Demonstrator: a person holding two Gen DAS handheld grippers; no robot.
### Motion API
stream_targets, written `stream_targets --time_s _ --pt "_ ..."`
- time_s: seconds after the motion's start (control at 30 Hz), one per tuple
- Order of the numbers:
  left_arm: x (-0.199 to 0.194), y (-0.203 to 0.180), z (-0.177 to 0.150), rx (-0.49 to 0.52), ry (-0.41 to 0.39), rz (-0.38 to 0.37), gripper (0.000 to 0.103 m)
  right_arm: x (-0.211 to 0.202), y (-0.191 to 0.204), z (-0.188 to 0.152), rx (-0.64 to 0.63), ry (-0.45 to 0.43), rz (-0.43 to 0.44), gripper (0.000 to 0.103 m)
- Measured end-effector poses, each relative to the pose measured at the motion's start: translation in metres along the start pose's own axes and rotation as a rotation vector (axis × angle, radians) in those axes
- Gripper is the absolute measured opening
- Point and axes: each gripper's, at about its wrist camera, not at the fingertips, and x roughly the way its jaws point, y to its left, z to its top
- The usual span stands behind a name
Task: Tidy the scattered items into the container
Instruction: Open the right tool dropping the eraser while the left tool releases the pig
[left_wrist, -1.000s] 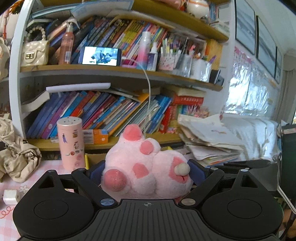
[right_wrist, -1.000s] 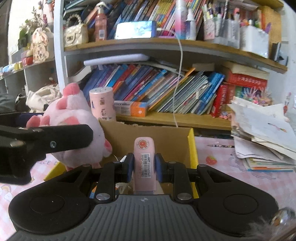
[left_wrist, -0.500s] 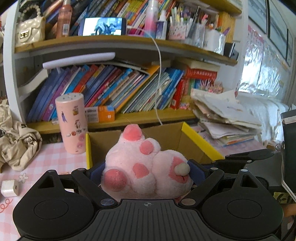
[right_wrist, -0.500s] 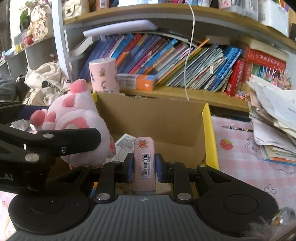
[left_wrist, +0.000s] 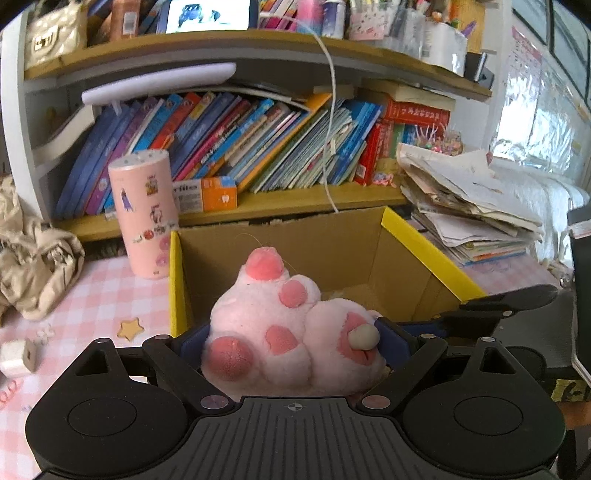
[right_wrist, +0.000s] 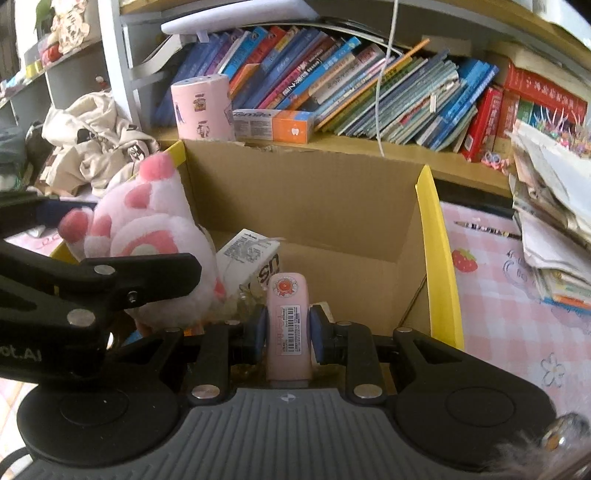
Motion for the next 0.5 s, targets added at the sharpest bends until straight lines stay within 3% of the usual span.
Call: stream_targets --time_s 0.33,0.5 --pt "0.0057 0.0059 0.0003 -0.033 0.029 -0.002 0.096 0.0014 -0.0026 0.0010 0.015 0.001 0.007 0.025" --pt "0.0019 0.0039 0.0013 -0.024 0.013 -0.013 0.096 -0.0021 -0.0037 0.0008 0.028 -0.013 0.009 0.035"
